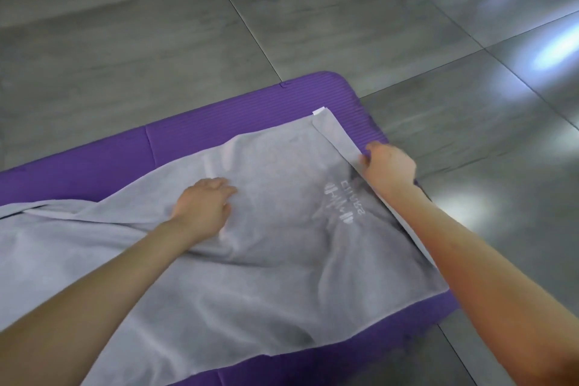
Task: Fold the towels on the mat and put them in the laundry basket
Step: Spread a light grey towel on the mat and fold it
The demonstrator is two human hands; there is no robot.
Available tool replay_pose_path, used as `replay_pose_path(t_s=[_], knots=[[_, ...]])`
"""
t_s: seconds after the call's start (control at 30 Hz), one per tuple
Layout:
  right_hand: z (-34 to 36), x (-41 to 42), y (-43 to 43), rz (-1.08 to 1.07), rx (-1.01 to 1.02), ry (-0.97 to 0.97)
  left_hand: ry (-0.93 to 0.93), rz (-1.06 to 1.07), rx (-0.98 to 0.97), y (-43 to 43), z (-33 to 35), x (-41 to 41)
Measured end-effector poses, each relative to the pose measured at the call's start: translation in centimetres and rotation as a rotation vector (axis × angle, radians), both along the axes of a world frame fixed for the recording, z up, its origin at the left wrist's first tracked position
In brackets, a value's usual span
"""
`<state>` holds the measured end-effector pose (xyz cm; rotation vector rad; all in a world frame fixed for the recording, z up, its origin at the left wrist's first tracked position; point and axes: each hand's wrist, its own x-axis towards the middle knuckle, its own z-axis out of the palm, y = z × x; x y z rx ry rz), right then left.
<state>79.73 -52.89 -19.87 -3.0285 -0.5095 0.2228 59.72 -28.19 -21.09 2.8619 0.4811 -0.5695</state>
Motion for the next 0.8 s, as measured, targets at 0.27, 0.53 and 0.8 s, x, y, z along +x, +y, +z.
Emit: replay_pose_path(t_s=[0.27,0.53,0.8], knots=[[-4.8,6.4,9.0,0.272,-0.149,-0.095,0.065,0.030,-0.013,0.8,-3.1,3.0],[-2.8,13.7,9.9,-0.029,0.352,-0.180,0.057,0.155,0.048,3.6,-4.9,6.5],[-4.1,9.2,13.1,0.187,0.072,-0.321,0.046,0.132,0.039,4.0,-2.5,5.6]])
